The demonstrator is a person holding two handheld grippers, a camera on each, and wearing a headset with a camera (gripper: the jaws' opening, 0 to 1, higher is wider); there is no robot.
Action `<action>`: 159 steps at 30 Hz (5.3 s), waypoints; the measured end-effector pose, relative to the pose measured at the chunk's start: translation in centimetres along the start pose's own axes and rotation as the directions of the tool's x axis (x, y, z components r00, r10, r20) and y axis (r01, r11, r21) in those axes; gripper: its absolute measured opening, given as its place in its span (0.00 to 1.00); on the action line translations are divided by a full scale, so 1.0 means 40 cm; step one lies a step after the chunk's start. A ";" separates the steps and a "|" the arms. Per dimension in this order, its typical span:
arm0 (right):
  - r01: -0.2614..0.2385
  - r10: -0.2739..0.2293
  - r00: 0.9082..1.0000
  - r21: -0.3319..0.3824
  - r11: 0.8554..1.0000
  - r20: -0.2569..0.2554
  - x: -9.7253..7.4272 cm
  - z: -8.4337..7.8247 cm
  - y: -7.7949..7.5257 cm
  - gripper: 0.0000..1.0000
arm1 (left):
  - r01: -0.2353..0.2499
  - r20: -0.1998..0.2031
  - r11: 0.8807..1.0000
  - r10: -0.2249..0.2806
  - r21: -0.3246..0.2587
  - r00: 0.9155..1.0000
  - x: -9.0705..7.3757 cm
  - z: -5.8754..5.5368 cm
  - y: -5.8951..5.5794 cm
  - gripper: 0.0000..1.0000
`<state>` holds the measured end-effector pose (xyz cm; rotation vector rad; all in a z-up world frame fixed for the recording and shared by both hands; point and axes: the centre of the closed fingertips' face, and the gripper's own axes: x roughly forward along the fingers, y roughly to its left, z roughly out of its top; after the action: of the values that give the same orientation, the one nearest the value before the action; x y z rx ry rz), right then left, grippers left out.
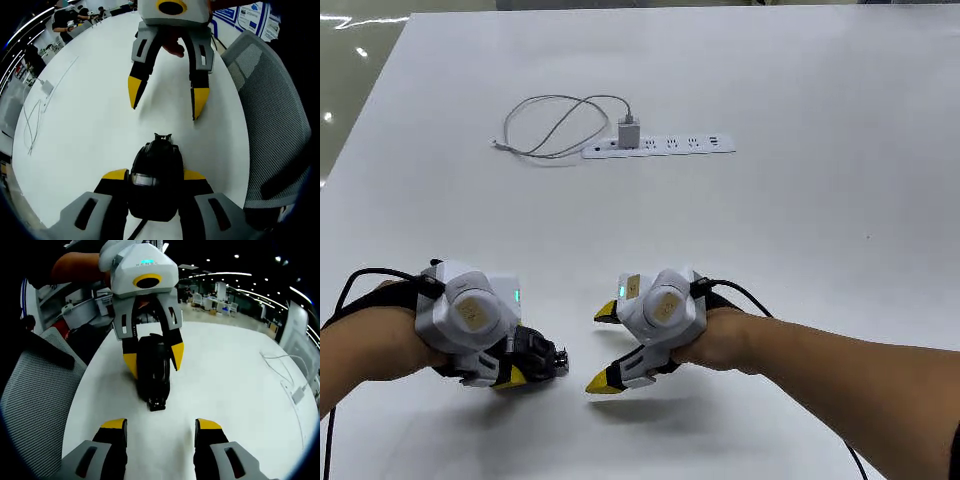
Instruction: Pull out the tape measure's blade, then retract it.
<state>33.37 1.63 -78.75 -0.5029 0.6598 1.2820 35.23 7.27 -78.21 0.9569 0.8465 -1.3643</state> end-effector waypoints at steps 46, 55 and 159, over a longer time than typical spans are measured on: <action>-0.061 0.056 0.996 -0.069 0.996 -0.076 0.094 0.025 0.011 0.10 | -0.012 0.015 1.000 0.012 -0.021 1.000 -0.001 -0.003 0.001 0.34; -0.054 0.052 0.997 -0.029 0.998 -0.062 0.078 0.015 0.000 0.09 | 0.002 0.033 1.000 -0.001 -0.031 0.999 -0.001 0.001 0.004 0.34; -0.030 0.031 0.994 0.008 1.000 -0.102 -0.057 -0.118 -0.012 0.09 | -0.010 0.022 1.000 0.009 0.007 1.000 0.000 -0.003 -0.002 0.33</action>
<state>32.73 -3.28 -80.54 -0.5574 0.7592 1.2890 35.15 7.37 -78.25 0.9486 0.8205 -1.3679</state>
